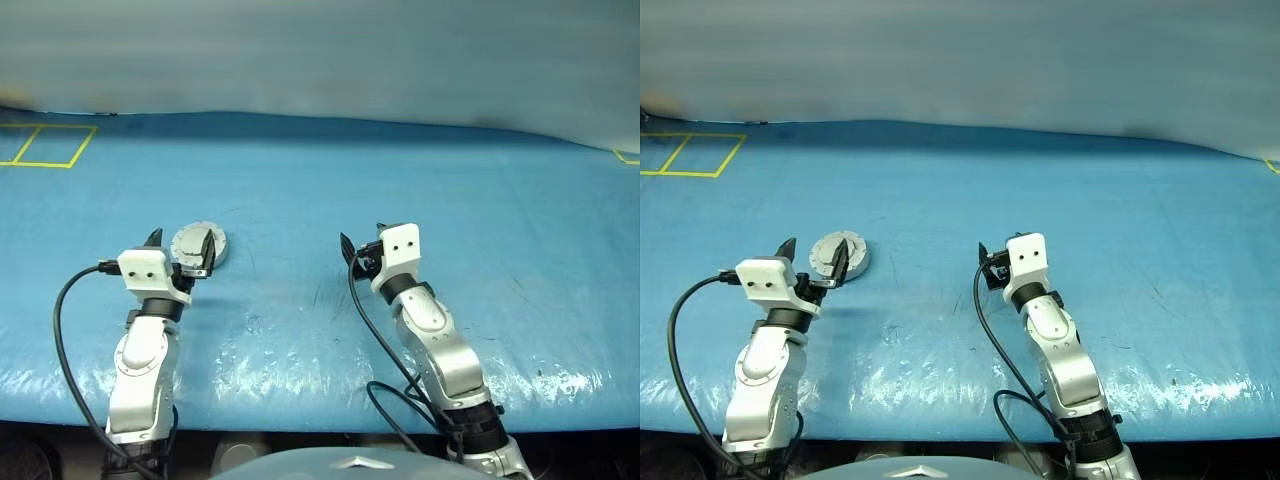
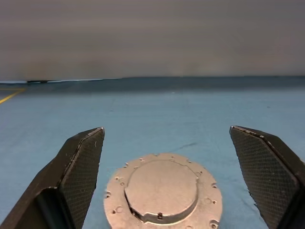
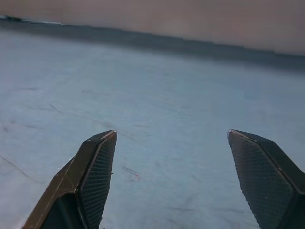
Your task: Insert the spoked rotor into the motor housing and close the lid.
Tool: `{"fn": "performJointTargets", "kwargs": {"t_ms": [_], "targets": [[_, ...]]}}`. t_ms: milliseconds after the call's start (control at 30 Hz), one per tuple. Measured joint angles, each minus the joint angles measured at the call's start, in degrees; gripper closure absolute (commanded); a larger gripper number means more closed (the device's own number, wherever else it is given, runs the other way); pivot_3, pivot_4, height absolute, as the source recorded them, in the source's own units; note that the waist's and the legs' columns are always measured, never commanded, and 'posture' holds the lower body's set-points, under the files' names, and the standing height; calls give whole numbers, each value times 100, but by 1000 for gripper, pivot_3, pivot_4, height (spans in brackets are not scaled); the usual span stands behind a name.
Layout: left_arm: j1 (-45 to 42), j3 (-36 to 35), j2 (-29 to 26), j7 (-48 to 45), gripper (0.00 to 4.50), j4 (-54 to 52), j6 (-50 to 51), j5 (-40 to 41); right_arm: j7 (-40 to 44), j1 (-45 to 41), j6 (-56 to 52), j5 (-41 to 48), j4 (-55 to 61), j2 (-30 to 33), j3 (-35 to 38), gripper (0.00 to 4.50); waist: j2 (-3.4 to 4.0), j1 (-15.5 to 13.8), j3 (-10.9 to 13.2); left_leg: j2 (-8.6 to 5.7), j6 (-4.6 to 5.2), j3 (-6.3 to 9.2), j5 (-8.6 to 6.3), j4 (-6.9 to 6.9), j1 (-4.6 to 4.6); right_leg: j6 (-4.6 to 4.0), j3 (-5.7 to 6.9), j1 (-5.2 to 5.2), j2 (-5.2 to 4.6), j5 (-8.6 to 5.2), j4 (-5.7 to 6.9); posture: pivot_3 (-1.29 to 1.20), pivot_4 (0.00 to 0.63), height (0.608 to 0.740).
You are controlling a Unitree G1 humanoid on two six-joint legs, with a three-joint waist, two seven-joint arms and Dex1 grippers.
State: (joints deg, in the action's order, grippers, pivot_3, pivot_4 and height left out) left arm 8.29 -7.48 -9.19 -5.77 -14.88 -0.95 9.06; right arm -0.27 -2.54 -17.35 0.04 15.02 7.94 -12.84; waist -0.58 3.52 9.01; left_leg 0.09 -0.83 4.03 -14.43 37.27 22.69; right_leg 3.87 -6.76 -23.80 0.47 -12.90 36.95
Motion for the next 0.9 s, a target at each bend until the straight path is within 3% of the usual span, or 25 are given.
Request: {"fn": "performJointTargets", "kwargs": {"t_ms": [367, 900], "targets": [[857, 768, 684, 185, 20, -160, 304, -165, -642, 1139, 71, -797, 235, -286, 314, 588, -3, -4, 0, 17, 3, -13, 0, 11, -2, -21, -10, 5, -2, -16, 0, 0, 150, 740], [559, 1064, 345, -147, 20, -82, 16, -618, -636, 1086, 211, -1125, 342, -448, 319, 588, -3, -6, -1, 17, 4, -14, -1, 13, -4, -22, -10, 6, 1, -12, 2, 0, 150, 740]]}}
